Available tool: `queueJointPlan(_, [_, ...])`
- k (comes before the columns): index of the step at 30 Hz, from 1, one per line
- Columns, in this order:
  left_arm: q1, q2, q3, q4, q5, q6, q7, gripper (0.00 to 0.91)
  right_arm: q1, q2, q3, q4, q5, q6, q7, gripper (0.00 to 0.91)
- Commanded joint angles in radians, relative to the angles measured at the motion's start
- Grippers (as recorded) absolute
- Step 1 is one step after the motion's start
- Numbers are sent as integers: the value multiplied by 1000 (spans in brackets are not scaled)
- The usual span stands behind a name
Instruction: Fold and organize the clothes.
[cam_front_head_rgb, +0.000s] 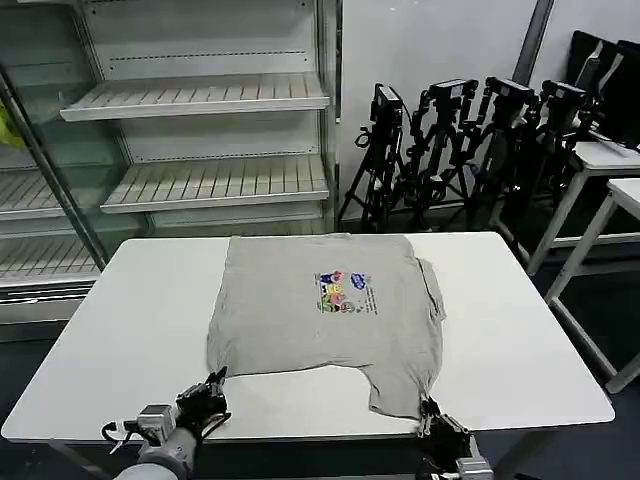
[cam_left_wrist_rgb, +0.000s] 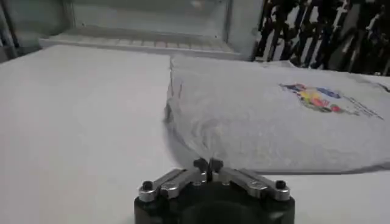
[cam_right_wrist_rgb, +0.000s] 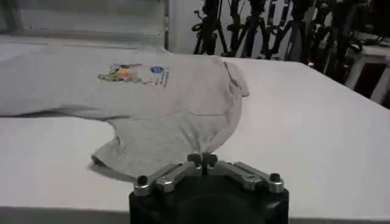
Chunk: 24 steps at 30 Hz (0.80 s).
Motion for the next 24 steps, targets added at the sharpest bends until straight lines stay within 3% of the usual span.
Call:
queueJointPlan(1, [109, -7, -6, -187, 30, -2, -6, 10, -167, -23, 12, 213, -17, 29, 5, 0])
queueJointPlan(14, [285, -6, -82, -342, 38, -2, -25, 10, -210, -41, 36, 279, -19, 49, 14, 0])
queueJointPlan(19, [262, 5, -91, -333, 19, -2, -38, 10, -99, -42, 52, 268, 24, 51, 30, 0])
queueJointPlan(24, [122, 42, -72, -252, 2, -9, -33, 10, 162, -99, 53, 114, 127, 29, 48, 0])
